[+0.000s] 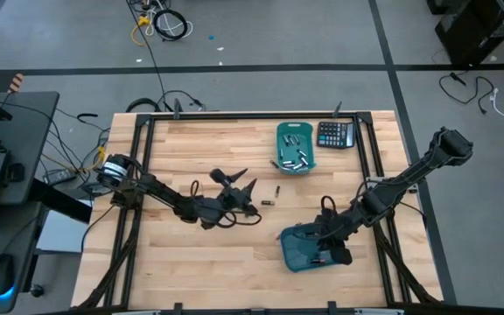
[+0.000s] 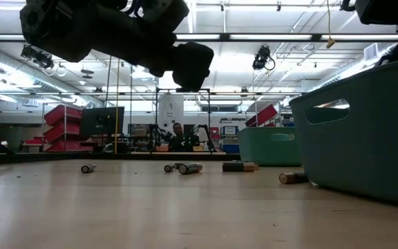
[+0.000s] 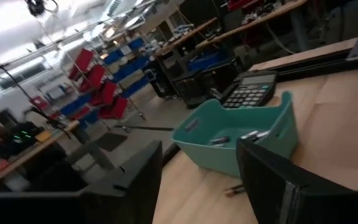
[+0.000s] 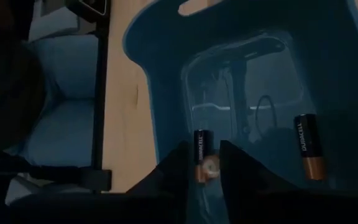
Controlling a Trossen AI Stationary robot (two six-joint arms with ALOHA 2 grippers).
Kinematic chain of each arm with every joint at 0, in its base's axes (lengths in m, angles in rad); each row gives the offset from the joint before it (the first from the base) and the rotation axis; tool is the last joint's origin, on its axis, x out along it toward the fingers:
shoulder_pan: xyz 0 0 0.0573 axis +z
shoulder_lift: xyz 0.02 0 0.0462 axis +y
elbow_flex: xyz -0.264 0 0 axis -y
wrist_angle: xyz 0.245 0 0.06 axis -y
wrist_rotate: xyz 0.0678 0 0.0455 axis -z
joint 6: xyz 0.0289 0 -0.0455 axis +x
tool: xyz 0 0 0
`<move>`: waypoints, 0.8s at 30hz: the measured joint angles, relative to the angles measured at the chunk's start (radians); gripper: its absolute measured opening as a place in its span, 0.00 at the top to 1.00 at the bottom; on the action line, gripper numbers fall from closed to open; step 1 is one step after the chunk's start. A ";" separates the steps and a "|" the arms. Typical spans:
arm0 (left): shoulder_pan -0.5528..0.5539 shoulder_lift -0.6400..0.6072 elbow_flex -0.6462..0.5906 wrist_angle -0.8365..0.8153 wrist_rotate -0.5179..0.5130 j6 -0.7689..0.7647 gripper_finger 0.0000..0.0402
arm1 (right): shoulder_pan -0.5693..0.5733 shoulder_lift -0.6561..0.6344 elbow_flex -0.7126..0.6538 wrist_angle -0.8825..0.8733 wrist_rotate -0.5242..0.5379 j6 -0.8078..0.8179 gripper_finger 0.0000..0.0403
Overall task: Sort batteries
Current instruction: Put the black battery into the blue bin
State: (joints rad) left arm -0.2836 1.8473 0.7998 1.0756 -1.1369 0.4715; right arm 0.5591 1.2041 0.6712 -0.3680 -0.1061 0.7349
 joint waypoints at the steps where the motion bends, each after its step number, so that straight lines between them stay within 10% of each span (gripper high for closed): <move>1: 0.000 0.000 0.000 -0.018 0.012 -0.029 0.48 | 0.000 0.000 0.000 0.001 0.003 0.003 0.81; 8: -0.011 -0.002 0.000 -0.092 0.042 -0.135 0.48 | -0.012 -0.025 0.010 0.141 0.088 -0.078 0.80; 17: -0.008 -0.105 0.000 -0.163 -0.013 0.035 0.48 | -0.158 -0.181 0.307 0.107 0.590 -0.673 0.86; 24: -0.007 -0.210 0.000 -0.361 -0.010 -0.060 0.48 | -0.208 -0.242 0.362 0.075 0.561 -0.715 0.90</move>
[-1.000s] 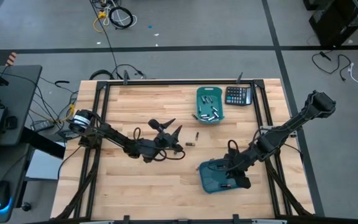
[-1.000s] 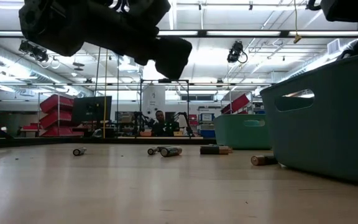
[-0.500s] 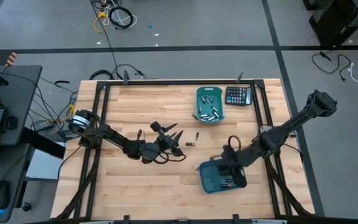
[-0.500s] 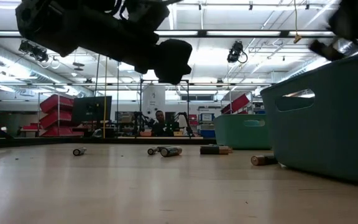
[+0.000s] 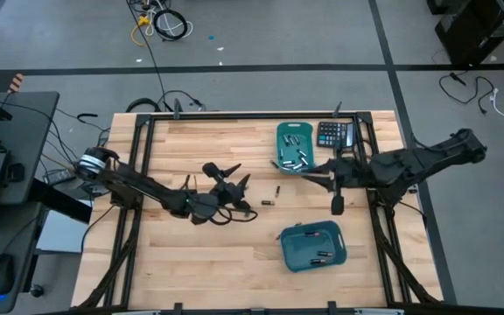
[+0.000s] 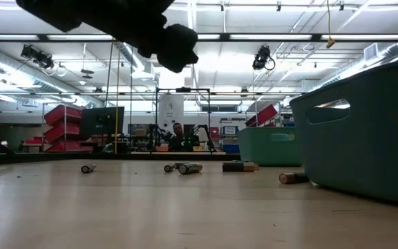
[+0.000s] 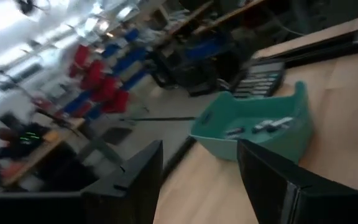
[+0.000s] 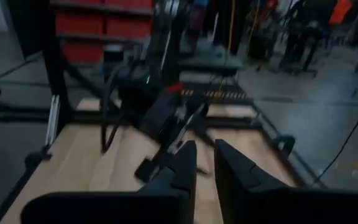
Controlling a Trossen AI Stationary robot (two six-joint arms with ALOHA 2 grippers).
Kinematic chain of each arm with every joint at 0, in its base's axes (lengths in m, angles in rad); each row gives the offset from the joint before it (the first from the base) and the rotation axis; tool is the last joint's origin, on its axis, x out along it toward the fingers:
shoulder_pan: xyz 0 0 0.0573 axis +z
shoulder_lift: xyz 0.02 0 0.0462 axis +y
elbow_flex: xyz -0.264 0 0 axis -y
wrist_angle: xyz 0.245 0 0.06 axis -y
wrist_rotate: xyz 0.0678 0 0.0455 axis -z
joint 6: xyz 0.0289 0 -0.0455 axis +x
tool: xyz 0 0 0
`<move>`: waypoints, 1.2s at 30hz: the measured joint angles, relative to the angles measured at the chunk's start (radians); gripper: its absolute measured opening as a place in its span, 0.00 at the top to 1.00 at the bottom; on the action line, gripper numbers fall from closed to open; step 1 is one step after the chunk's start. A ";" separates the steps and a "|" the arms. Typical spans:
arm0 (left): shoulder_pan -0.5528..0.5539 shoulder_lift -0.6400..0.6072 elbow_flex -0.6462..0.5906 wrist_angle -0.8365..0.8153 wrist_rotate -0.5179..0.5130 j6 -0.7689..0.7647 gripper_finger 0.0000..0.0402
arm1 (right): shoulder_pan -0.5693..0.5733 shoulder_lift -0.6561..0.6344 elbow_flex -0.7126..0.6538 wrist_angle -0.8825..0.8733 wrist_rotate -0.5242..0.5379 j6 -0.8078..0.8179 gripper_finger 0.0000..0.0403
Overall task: Sort batteries
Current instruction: Put the black battery into the blue bin
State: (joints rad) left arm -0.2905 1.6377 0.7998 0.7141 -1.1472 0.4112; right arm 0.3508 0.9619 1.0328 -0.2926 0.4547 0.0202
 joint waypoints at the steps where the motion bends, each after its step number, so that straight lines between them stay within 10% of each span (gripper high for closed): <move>1: 0.000 -0.016 0.000 -0.050 0.028 -0.049 0.48 | 0.004 0.000 -0.009 -0.027 -0.003 0.027 0.90; 8: 0.080 -0.110 0.000 -0.436 0.653 -0.417 0.49 | 0.001 0.002 -0.099 -0.165 -0.005 0.194 0.94; 36: 0.287 0.184 -0.008 -0.570 0.795 -0.518 0.56 | -0.037 0.001 -0.143 -0.162 -0.004 0.102 0.97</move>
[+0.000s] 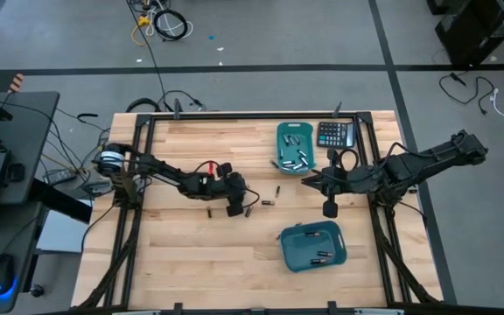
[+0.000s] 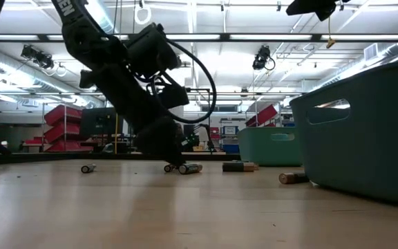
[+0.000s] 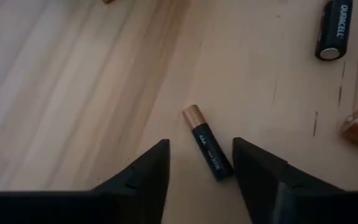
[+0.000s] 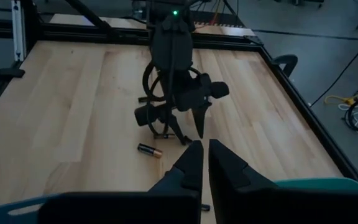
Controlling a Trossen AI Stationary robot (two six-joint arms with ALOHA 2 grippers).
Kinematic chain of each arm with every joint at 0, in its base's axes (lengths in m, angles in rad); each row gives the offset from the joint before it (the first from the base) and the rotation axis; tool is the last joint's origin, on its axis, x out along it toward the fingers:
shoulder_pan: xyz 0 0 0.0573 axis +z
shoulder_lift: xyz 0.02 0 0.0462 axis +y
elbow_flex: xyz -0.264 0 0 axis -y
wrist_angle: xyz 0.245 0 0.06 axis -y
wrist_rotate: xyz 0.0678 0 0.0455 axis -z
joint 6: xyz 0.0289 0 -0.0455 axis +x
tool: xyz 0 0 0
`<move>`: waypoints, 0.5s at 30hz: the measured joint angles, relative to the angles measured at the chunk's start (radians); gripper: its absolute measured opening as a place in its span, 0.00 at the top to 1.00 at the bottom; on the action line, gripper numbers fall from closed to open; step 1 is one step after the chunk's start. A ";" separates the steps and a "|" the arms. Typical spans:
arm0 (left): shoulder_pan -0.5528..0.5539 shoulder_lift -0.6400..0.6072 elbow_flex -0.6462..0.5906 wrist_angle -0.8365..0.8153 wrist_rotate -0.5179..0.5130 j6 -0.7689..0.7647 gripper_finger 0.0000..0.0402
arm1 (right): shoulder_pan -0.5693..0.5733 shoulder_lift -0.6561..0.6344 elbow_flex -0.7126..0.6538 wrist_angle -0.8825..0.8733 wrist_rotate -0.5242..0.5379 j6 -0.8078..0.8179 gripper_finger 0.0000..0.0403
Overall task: Sort batteries
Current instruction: Put the black battery into the blue bin
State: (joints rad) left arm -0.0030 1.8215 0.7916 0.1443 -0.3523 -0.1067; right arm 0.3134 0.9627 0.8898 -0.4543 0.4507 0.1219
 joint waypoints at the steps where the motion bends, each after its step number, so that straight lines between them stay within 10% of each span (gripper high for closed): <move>1: 0.002 0.000 -0.005 0.002 0.005 -0.008 0.59 | 0.000 0.000 0.000 0.000 0.000 -0.005 0.97; 10: 0.007 0.001 -0.059 0.089 0.038 -0.033 0.96 | -0.020 0.000 0.000 0.131 0.067 -0.127 0.98; 15: 0.004 0.005 -0.063 0.150 0.025 0.000 0.97 | -0.037 -0.006 0.000 0.346 0.235 -0.315 0.98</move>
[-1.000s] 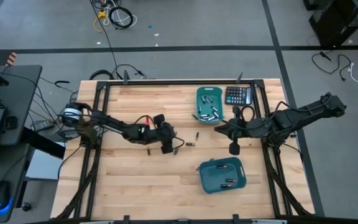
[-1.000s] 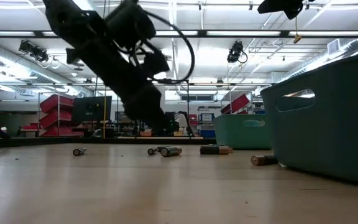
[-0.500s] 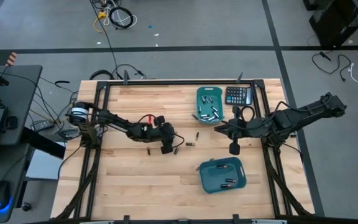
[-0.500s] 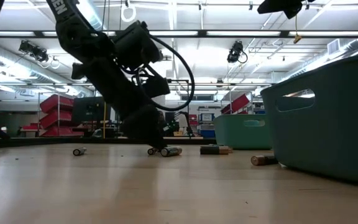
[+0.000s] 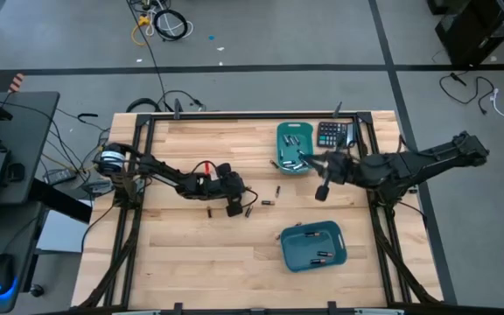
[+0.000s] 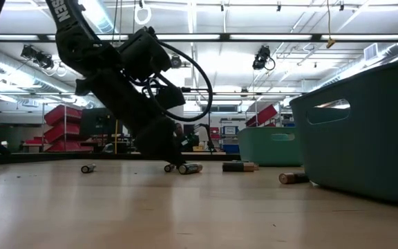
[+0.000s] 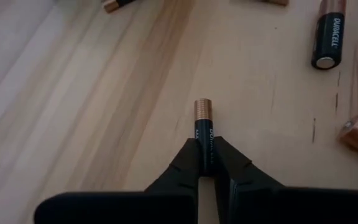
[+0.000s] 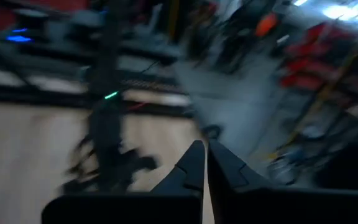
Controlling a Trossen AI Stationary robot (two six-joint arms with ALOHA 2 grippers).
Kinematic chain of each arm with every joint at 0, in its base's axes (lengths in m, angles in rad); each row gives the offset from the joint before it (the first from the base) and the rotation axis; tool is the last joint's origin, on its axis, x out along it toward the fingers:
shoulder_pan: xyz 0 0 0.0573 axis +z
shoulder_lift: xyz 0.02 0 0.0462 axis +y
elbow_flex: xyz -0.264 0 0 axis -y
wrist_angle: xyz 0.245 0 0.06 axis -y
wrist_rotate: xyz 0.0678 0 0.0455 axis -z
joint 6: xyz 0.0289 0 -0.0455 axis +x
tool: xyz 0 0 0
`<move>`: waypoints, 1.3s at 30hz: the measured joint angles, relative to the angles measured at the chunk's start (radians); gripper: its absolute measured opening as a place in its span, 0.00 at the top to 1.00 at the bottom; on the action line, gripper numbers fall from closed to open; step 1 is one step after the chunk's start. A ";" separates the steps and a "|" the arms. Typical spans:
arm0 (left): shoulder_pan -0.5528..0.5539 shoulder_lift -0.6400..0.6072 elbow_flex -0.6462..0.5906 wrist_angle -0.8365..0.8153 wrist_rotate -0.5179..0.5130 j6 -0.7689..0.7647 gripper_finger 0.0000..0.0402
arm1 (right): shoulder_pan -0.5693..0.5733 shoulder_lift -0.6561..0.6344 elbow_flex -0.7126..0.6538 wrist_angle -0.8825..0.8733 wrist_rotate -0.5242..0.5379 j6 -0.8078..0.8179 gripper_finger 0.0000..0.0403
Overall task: Sort batteries
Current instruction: Put the black battery into the blue bin
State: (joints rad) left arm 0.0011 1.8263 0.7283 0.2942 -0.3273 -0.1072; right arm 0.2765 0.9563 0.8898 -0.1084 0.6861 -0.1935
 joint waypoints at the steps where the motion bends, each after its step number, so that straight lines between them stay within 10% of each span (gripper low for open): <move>1: -0.004 -0.007 0.000 0.005 -0.012 0.005 0.97 | -0.002 -0.005 0.000 0.026 0.025 -0.033 0.99; 17: -0.056 -0.132 -0.002 0.286 -0.063 0.225 0.98 | -0.002 0.080 -0.001 -0.075 -0.228 0.081 1.00; 28: -0.058 -0.134 -0.001 0.817 0.080 0.497 0.98 | -0.011 0.186 -0.234 0.624 -0.265 -0.180 1.00; 39: -0.061 -0.135 0.000 1.009 0.242 0.549 0.99 | -0.030 0.230 -0.376 1.057 -0.288 -0.279 0.94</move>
State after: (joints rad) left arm -0.0597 1.6913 0.7280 1.3029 -0.0848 0.4417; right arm 0.2462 1.1867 0.5140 0.9481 0.3976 -0.4725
